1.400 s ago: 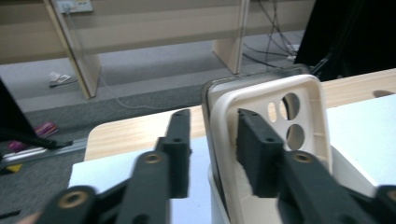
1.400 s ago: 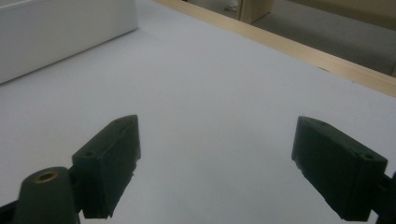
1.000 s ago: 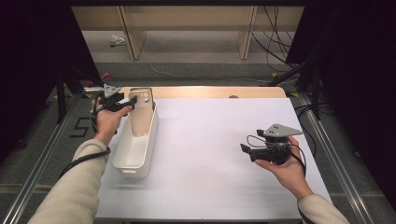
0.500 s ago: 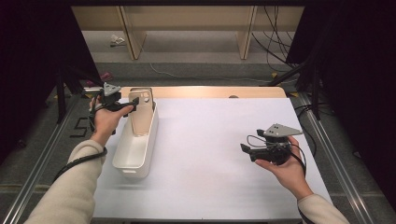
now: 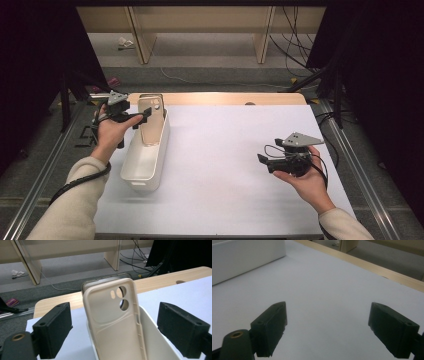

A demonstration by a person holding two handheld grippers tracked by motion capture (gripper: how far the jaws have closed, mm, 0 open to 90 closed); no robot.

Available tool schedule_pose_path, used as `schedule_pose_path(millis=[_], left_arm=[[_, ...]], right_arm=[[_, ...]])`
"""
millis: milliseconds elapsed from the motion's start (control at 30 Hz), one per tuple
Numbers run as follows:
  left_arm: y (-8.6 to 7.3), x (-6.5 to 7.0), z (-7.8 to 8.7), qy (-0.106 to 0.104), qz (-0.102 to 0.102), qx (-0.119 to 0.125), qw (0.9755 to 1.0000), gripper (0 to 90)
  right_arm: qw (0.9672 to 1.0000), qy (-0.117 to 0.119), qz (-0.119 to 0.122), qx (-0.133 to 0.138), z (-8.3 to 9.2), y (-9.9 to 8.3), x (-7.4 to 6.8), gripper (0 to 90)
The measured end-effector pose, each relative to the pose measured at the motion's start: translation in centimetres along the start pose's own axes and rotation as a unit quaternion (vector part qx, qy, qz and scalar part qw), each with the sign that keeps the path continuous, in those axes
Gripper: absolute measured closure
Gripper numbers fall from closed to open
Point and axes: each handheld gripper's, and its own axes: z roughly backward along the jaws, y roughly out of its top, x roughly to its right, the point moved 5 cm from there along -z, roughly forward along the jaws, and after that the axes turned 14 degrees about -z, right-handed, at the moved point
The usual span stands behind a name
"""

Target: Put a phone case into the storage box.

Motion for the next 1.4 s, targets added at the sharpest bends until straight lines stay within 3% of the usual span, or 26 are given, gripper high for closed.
schedule_pose_path(millis=[233, 667, 1400], left_arm=[[-0.1, 0.9, 1.5, -0.01, -0.001, -0.005, 0.9999, 7.6], [-0.3, 2.8, 3.8, -0.033, -0.012, 0.019, 0.9992, 6.0], [-1.5, 6.4, 6.3, -0.066, -0.036, 0.035, 0.9966, 5.9]], right_arm=[[1.0, 0.0, 0.001, 0.0, 0.0, 0.0, 0.0, 16.1], [1.0, 0.001, 0.0, -0.001, 0.0, 0.0, 0.0, 16.1], [1.0, 0.001, 0.0, 0.0, 0.0, 0.0, -0.1, 16.0]])
